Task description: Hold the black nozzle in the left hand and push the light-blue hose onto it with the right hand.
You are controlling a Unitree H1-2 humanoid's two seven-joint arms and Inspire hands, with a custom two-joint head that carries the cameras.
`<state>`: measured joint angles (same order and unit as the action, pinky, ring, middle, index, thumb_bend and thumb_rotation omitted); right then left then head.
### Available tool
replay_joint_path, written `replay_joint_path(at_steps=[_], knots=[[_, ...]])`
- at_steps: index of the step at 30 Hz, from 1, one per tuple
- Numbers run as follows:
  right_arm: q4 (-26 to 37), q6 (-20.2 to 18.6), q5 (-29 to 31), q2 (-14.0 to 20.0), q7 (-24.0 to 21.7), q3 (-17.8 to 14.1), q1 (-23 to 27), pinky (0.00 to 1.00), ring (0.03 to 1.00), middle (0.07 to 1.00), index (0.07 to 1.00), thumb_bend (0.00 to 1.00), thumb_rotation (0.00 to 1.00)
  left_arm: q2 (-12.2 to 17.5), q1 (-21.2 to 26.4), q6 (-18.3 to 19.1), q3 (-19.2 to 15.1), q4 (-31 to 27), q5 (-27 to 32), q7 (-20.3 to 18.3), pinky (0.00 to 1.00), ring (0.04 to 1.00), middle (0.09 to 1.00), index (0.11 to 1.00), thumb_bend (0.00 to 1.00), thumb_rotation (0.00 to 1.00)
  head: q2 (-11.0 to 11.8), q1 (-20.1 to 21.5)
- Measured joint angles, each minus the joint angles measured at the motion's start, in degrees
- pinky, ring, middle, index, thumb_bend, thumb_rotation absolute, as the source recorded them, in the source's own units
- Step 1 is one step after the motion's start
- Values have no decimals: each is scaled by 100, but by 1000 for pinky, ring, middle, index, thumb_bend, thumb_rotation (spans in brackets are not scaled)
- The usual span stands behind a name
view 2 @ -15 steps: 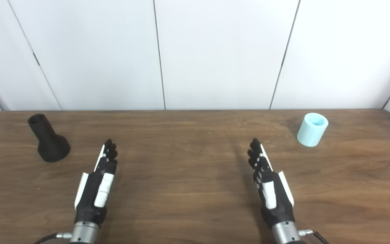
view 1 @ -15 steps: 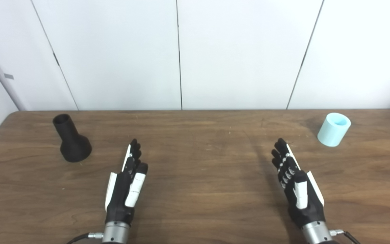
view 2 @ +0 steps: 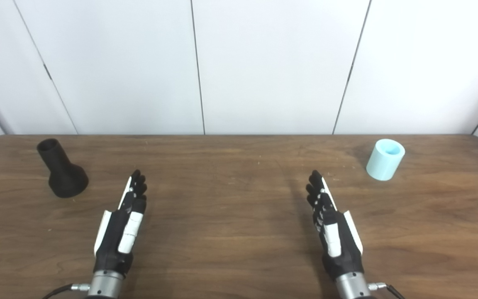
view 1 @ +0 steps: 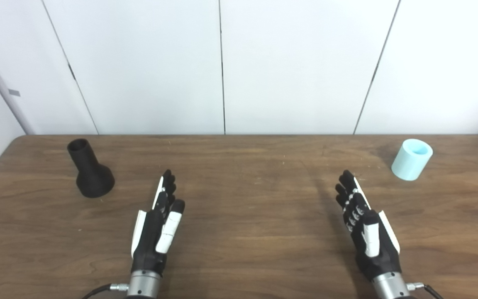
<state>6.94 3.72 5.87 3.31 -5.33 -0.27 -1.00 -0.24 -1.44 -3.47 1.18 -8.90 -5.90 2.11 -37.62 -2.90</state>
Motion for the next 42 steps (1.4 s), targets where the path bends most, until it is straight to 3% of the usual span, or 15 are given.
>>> replay_joint_path(at_steps=[4, 10, 13, 15, 20, 25, 26, 37, 40, 42], knots=[[31, -6, -17, -11, 0, 3, -31, 1000, 1000, 1000, 1000, 733, 1000, 8, 0, 1, -2, 0, 16, -33, 1000, 1000, 1000, 1000, 832, 889, 26, -35], [0, 55, 44, 11, -27, -24, -29, 998, 1000, 1000, 1000, 737, 998, -24, -2, -9, 34, 6, 27, -36, 1000, 1000, 1000, 1000, 819, 880, 324, -526], [-70, 153, 117, 52, -54, -60, 4, 996, 1000, 1000, 1000, 729, 999, -84, -9, -62, 90, 32, -30, 3, 1000, 1000, 1000, 1000, 821, 878, 325, -527], [-155, 267, 222, 139, -156, -101, 49, 998, 1000, 1000, 1000, 721, 1000, -160, -10, -218, 139, 152, -116, 75, 1000, 1000, 1000, 1000, 831, 877, 666, -1096], [-513, 688, 493, 359, -357, -274, 217, 996, 1000, 1000, 1000, 728, 999, -440, 95, -552, 225, 377, -396, 343, 1000, 1000, 1000, 1000, 835, 859, 949, -1458], [-742, 1030, 666, 465, -535, -341, 325, 989, 1000, 1000, 1000, 731, 997, -650, 174, -706, 244, 557, -568, 583, 1000, 1000, 1000, 1000, 866, 812, 1055, -1529], [-774, 1065, 683, 481, -556, -344, 340, 987, 1000, 1000, 1000, 729, 997, -668, 185, -724, 247, 592, -574, 621, 1000, 1000, 1000, 1000, 870, 804, 1185, -1555], [-913, 1268, 718, 505, -605, -380, 402, 975, 1000, 1000, 1000, 739, 986, -674, 211, -878, 208, 674, -565, 755, 1000, 1000, 1000, 1000, 927, 778, 1336, -1459], [-926, 1299, 717, 493, -605, -372, 414, 959, 1000, 1000, 1000, 745, 976, -641, 256, -951, 63, 683, -700, 925, 1000, 986, 1000, 1000, 864, 702, 1362, -1415], [-937, 1355, 716, 482, -602, -371, 421, 956, 1000, 1000, 1000, 746, 973, -559, 377, -1210, -201, 782, -941, 1268, 1000, 975, 1000, 1000, 824, 659, 1362, -1415]])
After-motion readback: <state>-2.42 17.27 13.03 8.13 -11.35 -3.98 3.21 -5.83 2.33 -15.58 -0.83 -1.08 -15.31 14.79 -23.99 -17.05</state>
